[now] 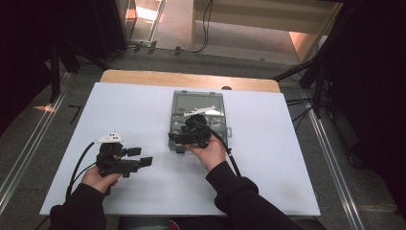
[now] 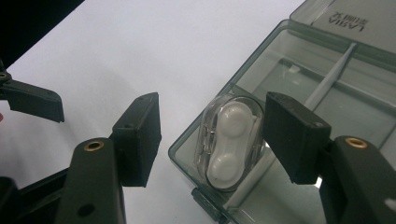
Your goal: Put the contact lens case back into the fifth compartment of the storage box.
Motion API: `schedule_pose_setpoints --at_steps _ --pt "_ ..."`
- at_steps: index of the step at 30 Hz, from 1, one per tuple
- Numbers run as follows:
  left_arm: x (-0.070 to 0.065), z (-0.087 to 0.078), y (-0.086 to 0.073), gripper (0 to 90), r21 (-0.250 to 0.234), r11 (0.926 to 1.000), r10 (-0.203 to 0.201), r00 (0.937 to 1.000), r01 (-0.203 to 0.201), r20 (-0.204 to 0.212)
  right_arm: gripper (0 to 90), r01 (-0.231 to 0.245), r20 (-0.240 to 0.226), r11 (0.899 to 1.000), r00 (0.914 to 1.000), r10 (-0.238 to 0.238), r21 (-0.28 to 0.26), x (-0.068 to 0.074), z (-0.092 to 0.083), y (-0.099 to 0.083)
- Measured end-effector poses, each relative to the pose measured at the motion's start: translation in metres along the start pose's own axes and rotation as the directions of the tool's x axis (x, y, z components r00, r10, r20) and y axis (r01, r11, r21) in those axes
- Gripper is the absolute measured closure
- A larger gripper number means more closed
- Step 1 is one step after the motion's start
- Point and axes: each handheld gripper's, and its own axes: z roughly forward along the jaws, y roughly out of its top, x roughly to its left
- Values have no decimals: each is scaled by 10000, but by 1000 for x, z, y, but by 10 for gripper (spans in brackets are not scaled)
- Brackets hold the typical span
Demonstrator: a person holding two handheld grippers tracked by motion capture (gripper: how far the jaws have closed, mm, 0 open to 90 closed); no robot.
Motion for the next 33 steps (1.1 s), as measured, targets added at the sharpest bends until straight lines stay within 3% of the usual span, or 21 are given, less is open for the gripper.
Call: schedule_pose_setpoints --at_steps 17,33 --pt "-1 1 2 280 -163 9998 99 9997 -102 -228 334 515 -260 9980 9983 -524 -355 -18 -24 -17" --pt "-2 8 10 280 -212 9991 364 9990 -369 -263 312 467 -467 9955 9976 -507 -829 -36 -53 -32"
